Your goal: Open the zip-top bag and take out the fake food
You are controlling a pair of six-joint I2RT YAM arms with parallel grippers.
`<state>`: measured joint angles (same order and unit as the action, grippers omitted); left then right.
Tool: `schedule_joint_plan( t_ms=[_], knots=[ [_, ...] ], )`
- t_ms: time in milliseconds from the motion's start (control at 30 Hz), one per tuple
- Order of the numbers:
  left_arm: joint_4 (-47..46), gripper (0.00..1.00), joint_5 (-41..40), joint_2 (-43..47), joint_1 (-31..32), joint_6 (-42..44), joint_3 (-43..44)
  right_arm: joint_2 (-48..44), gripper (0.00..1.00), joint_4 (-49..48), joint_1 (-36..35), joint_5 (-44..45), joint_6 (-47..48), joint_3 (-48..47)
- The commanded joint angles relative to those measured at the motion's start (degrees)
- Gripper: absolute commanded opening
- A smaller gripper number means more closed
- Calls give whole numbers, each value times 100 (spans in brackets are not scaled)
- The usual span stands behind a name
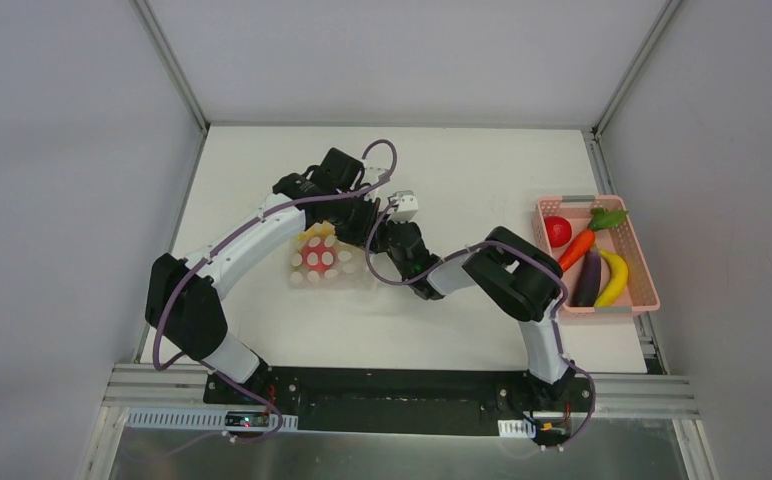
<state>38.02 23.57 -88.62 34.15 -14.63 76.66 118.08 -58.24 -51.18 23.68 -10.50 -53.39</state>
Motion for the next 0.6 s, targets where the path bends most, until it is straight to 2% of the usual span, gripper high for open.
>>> schedule_joint_plan(
  t_ms=[0, 167, 300, 567],
  knots=[
    [136, 0, 203, 105, 112, -39, 83, 59, 26, -126, 69, -208, -86, -324],
    [328, 0, -253, 143, 109, 105, 160, -312, 10, -105, 60, -428, -94, 33],
    [448, 0, -574, 143, 108, 170, 210, -839, 4, -64, 62, -733, -37, 429],
    [588, 0, -1097, 151, 107, 271, 253, -2132, 3, 1175, 60, -1482, -171, 904]
  ],
)
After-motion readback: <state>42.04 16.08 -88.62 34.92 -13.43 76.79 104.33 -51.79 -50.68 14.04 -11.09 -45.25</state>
